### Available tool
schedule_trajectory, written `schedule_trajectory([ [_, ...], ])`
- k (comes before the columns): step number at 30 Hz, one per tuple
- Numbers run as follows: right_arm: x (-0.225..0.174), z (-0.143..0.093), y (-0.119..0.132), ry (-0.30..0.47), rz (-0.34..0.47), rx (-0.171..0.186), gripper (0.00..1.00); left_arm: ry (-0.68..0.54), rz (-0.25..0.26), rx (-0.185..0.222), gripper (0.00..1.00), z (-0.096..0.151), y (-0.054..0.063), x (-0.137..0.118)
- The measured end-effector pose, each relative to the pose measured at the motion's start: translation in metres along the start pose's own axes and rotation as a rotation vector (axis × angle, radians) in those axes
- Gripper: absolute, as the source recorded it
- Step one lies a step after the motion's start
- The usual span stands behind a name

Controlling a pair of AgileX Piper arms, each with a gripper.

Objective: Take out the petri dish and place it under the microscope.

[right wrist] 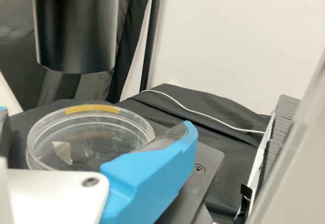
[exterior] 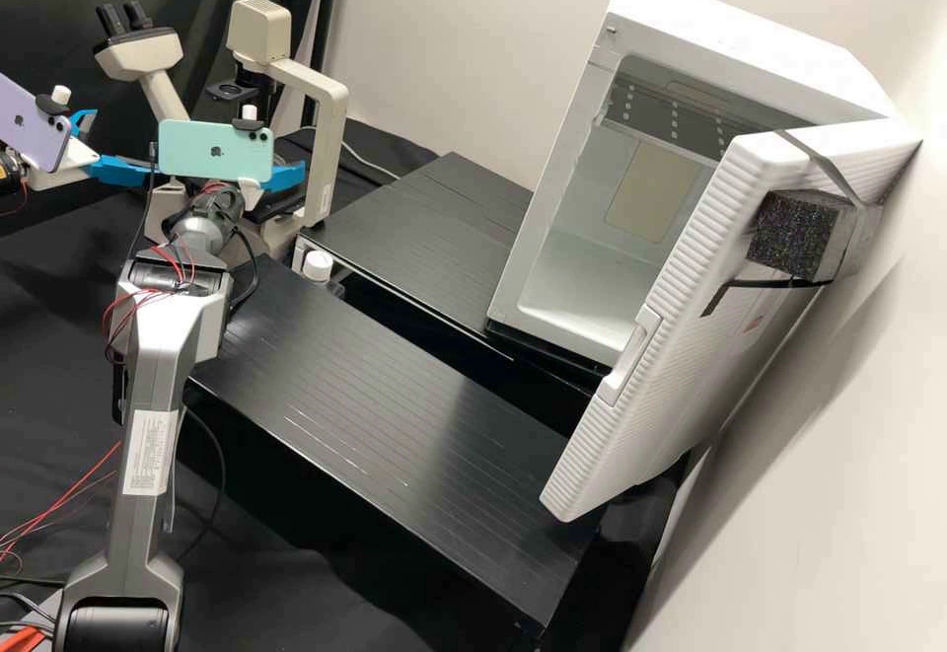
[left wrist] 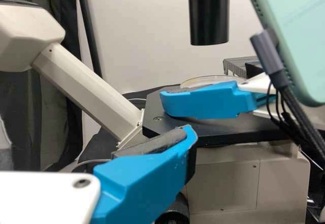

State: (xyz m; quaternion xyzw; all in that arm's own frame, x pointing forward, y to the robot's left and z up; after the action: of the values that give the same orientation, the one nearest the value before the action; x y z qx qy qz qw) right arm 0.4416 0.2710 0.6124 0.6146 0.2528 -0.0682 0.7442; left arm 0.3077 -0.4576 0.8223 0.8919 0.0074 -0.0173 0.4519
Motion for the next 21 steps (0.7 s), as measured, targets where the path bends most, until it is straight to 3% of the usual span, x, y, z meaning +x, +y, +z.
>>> schedule_trajectory([
  [6, -0.008, 0.009, -0.004, 0.020, 0.025, -0.025, 1.00, 0.000, 0.000, 0.000, 1.00, 0.000, 0.000, 0.000],
  [14, -0.042, 0.025, 0.005, 0.056, 0.091, 0.014, 1.00, 0.000, 0.000, 0.000, 1.00, 0.000, 0.000, 0.000],
  [21, -0.091, 0.036, 0.001, 0.092, 0.118, -0.052, 1.00, 0.000, 0.000, 0.000, 1.00, 0.000, 0.000, 0.000],
])
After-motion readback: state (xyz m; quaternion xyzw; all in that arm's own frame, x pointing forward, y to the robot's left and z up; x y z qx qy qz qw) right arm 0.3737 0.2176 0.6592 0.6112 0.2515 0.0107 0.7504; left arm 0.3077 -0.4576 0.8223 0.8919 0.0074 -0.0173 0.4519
